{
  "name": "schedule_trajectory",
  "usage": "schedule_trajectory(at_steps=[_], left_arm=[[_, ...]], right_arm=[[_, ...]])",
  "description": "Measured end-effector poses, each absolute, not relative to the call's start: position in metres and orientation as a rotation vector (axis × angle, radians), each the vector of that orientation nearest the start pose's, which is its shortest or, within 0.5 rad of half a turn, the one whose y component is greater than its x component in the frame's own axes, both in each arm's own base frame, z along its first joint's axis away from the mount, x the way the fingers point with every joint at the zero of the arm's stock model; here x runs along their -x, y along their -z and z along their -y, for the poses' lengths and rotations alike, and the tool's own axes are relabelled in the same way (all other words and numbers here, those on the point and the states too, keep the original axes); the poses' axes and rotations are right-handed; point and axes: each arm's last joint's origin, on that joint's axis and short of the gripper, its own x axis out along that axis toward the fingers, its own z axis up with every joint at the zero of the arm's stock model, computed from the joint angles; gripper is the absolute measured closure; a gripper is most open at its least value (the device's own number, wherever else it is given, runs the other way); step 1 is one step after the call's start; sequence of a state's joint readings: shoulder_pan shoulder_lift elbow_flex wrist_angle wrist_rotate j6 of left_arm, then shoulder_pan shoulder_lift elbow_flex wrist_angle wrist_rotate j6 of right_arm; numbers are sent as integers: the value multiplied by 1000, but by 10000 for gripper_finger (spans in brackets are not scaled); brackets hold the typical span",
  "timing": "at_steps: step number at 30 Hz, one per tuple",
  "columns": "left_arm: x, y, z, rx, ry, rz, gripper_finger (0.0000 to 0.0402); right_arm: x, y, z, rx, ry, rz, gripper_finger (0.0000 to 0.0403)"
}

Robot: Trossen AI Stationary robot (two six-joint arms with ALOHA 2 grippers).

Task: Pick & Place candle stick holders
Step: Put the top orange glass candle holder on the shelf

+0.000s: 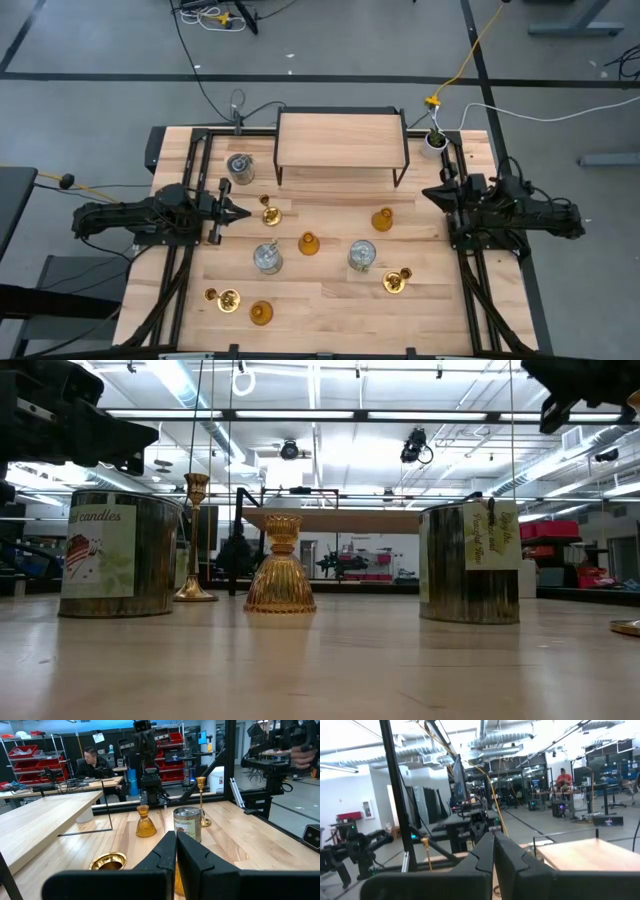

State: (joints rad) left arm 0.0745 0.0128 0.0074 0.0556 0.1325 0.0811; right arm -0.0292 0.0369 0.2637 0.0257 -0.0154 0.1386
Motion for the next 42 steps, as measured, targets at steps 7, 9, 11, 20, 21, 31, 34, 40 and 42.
schedule_trajectory(at_steps=[7,9,11,20,21,31,34,40,42], left_arm=[[-98,-170,-3,-86,56,52,383],[-98,-170,-3,-86,56,52,383],[-98,-170,-3,-86,56,53,383],[-98,-170,-3,-86,56,52,383],[-98,-170,-3,-86,56,52,383],[-98,-170,-3,-86,56,52,383],[-98,-170,-3,-86,56,53,383],[-98,-170,-3,-86,56,52,383],[-98,-170,-3,-86,56,52,383]], right_arm=[[-79,-276,2,-134,7,242,385],[-81,-284,2,-134,8,234,385],[-84,-292,2,-134,8,228,385],[-100,-322,3,-133,9,200,385],[-102,-324,3,-132,8,197,385],[-119,-325,3,-134,12,131,385],[-124,-323,3,-136,14,108,385],[-131,-319,4,-136,16,74,385],[-133,-318,4,-136,16,67,385]])
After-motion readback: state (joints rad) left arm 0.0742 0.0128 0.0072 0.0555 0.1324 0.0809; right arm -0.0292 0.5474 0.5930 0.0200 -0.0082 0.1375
